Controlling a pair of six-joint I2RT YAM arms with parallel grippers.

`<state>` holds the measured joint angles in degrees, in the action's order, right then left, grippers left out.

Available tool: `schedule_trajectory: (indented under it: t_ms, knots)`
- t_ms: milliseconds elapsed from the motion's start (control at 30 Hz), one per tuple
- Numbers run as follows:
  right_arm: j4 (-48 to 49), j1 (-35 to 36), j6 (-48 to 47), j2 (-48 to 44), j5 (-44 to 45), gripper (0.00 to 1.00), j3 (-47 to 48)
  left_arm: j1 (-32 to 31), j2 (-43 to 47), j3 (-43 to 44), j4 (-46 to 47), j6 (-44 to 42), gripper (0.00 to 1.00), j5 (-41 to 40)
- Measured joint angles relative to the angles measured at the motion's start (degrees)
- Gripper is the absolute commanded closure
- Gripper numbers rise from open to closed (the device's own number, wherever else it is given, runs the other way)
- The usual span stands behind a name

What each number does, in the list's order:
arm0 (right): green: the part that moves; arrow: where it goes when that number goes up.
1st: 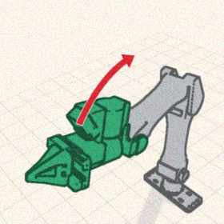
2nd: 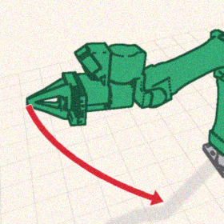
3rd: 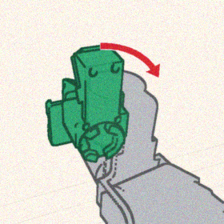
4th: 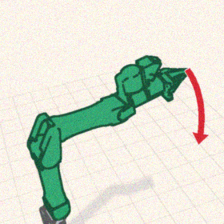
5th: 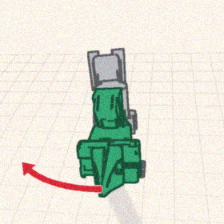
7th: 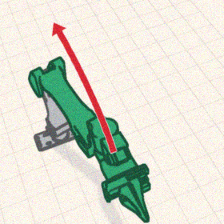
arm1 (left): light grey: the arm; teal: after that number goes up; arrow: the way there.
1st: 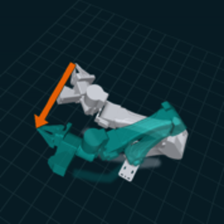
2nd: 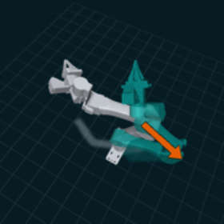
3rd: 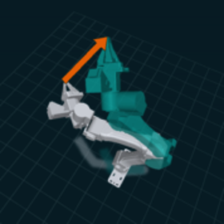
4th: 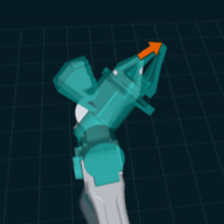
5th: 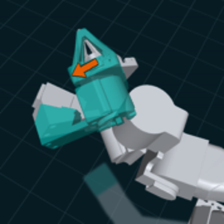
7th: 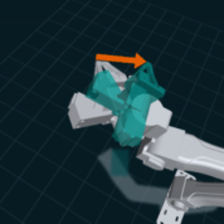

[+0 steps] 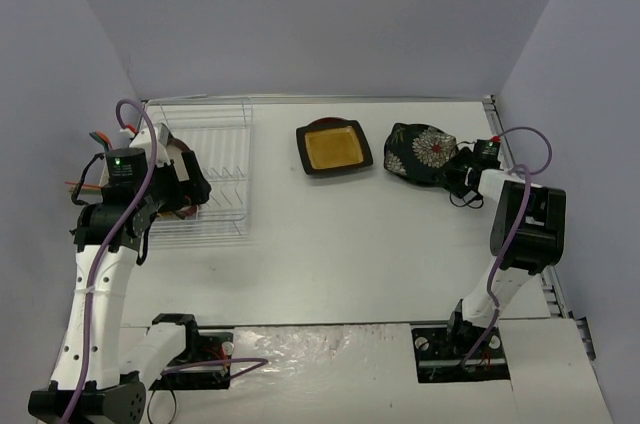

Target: Load the plates into the dish rack

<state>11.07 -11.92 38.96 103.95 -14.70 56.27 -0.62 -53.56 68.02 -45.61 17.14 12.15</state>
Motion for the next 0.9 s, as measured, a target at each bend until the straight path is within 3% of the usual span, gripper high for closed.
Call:
schedule_trajectory:
  t_ms: [233, 333, 633, 900]
  knots:
    - [3.34, -1.36, 1.72, 0.12, -3.44, 0.85, -1.55, 0.00, 0.00, -1.33, -0.02, 0.20, 0.07, 0.54]
    - [4.70, -2.00, 2.48, 0.11, -4.55, 0.92, -2.40, 0.00, 0.09, -1.33, -0.01, 0.36, 0.07, 0.85]
    - [5.82, -2.77, 4.40, -0.95, -6.56, 1.00, -4.26, 0.00, 0.11, -1.33, -0.02, 1.12, 0.07, 1.50]
    - [5.54, -3.15, 4.75, -5.32, -6.93, 1.00, -7.95, 0.00, 0.20, -1.33, -0.03, 1.67, 0.07, 2.45]
